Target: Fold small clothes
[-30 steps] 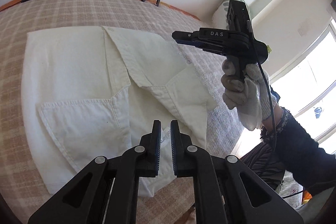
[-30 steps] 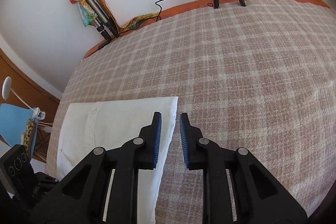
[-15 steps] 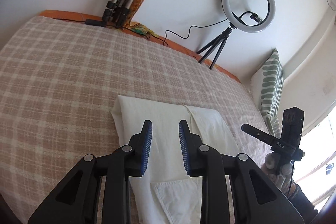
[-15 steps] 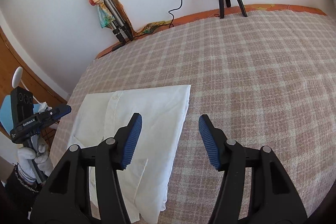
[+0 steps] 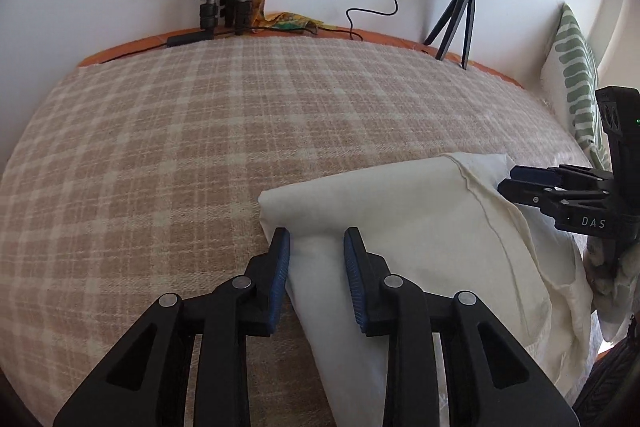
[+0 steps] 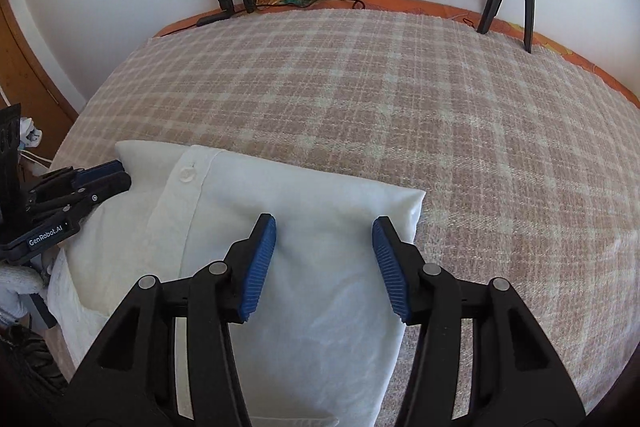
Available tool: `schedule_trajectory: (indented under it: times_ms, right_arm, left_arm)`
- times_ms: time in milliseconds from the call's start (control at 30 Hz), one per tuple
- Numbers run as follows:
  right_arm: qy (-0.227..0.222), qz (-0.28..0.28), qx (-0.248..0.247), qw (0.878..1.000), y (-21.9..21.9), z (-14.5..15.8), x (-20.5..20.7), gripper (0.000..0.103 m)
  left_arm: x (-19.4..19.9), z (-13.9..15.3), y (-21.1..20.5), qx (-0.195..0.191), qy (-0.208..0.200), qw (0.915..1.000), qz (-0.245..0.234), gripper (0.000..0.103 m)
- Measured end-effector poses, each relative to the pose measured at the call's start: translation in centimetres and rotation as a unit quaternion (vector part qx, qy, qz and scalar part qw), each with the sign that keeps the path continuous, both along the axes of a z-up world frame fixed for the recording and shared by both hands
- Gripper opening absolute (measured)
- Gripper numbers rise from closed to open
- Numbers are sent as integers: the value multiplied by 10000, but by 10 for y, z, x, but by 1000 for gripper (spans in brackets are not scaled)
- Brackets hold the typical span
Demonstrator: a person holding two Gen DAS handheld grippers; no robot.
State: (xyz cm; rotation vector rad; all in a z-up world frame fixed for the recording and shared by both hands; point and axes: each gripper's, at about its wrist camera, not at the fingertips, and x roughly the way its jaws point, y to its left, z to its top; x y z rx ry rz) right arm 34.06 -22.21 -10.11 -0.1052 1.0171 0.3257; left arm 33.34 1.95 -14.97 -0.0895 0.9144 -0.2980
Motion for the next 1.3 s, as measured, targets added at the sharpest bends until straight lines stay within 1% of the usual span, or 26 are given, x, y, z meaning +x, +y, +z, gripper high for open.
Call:
schedule_trajectory:
  times_ms: [67,133,167,267,300,367,400,433,467,500,567,600,667,733,800,933,967,1000,1067,1100,1167,1233,1300]
  right_arm:
    - [14,-93,-32,10000,-3,4,0,53]
    - [-21,-271,-48,9996,-11,12,-4,53]
    - [-7,-340,53,9994,-18,17,-6,53]
    - [79,-484,449,9978,-38,30,-15,53]
    - [145,-533,587,9967,-45,33,-18,54]
    - [327,-576,985,9929,-60,37,-26,56]
    - [431,-627,1209,9897,-68,38,-30,62]
    - [528,-686,1418,9861,-75,36,-34,65]
    - [626,-750,1613,9821,-83,35,-38,68]
    - [735,-819,1797,9776,-90,31,-41,68]
    - [956,-958,2148,9672,-103,21,-48,68]
    - [1080,-1020,2285,9621,-109,14,-52,68]
    - [1312,-1122,2507,9526,-119,-1,-60,68]
    - [1475,-1142,2688,9449,-125,-14,-68,68]
    - [1516,-1129,2903,9381,-130,-22,-76,68]
    - [1522,-1046,3133,9315,-130,-27,-86,68]
    - [1484,-1050,3128,9323,-130,-27,-87,68]
    - [1473,-1033,3136,9323,-128,-27,-88,68]
    - [1548,-1000,3310,9255,-127,-30,-86,68]
    - [1563,-989,3374,9230,-125,-32,-85,66]
    - [1550,-949,3403,9226,-121,-33,-82,63]
    - [1596,-922,3505,9183,-120,-36,-82,59]
    - [1662,-902,3607,9133,-115,-40,-78,52]
  left_arm:
    - [4,-1,7,-162,149,9997,45,28]
    - [6,3,19,-364,241,9987,270,27]
    - [6,7,26,-500,227,9978,377,27]
    - [4,17,49,-1113,195,9920,558,25]
    - [3,21,56,-1305,203,9895,592,26]
    - [1,23,66,-1665,275,9832,690,37]
    - [0,24,70,-1916,336,9781,743,45]
    - [-1,22,74,-2190,393,9720,755,52]
    - [-1,20,76,-2412,452,9664,766,53]
    - [-2,20,76,-2546,516,9623,804,54]
    - [0,12,76,-2639,676,9585,840,54]
    - [-4,12,79,-2686,745,9565,866,54]
    - [-1,3,80,-2879,893,9492,899,54]
    - [3,-3,82,-3050,1056,9415,966,54]
    - [1,-9,82,-3095,1164,9384,1004,54]
    - [7,-17,72,-3083,1312,9375,941,54]
    - [9,-18,70,-3081,1342,9372,936,54]
    - [9,-18,68,-3088,1280,9377,944,54]
    - [14,-17,63,-3055,1268,9393,911,54]
    - [16,-16,61,-3035,1249,9403,903,54]
    - [20,-16,56,-3006,1221,9420,859,54]
    - [22,-14,51,-2932,1147,9455,831,54]
    - [26,-13,46,-2847,1125,9490,748,52]
